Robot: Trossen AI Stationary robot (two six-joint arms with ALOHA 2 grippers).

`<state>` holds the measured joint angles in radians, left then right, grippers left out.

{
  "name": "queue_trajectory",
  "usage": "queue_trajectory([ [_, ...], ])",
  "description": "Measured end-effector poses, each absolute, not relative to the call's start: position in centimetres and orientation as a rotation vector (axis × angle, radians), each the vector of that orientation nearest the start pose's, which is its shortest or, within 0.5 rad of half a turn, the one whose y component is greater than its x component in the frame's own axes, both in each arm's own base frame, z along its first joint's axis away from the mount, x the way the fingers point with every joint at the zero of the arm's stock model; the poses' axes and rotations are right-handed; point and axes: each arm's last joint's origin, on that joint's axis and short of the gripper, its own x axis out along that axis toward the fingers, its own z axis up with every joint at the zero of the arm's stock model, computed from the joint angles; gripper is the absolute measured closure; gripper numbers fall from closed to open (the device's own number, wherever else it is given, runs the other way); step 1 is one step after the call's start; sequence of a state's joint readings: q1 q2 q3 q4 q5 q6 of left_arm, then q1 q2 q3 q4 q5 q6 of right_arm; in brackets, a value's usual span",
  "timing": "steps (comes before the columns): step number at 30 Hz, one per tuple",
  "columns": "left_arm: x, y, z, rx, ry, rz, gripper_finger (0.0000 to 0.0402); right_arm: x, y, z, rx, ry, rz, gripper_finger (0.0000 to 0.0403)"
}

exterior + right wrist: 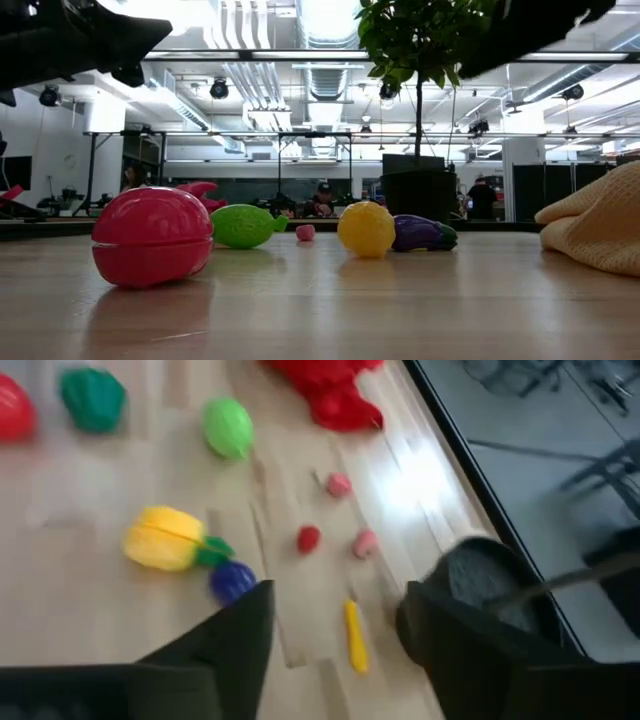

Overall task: Pick and placing Produce into tupperware
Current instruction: Put the yellow corn into the blue bin

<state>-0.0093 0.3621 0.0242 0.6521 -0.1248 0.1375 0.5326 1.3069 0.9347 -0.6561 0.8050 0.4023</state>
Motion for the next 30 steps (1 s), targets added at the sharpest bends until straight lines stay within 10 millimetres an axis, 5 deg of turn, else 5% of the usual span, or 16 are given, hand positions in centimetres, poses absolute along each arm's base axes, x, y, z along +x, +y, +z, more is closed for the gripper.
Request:
queue_trajectory([
  [9,11.4,0.3,20.4,0.114,-0.321,0.138,0.0402,23.7,9.0,20.6,-0.305,0.861,-0.516,0.0105],
  [21,11.4,0.3,20.3,0.115,-0.319,0.138,0.0402,24.7,6.3,15.2,-0.286,1.004,-0.655,0.0130],
  [30,11.5,0.3,20.3,0.115,-0.314,0.137,0.0402,26.5,4.7,14.4,-0.249,1.039,-0.554,0.0133],
])
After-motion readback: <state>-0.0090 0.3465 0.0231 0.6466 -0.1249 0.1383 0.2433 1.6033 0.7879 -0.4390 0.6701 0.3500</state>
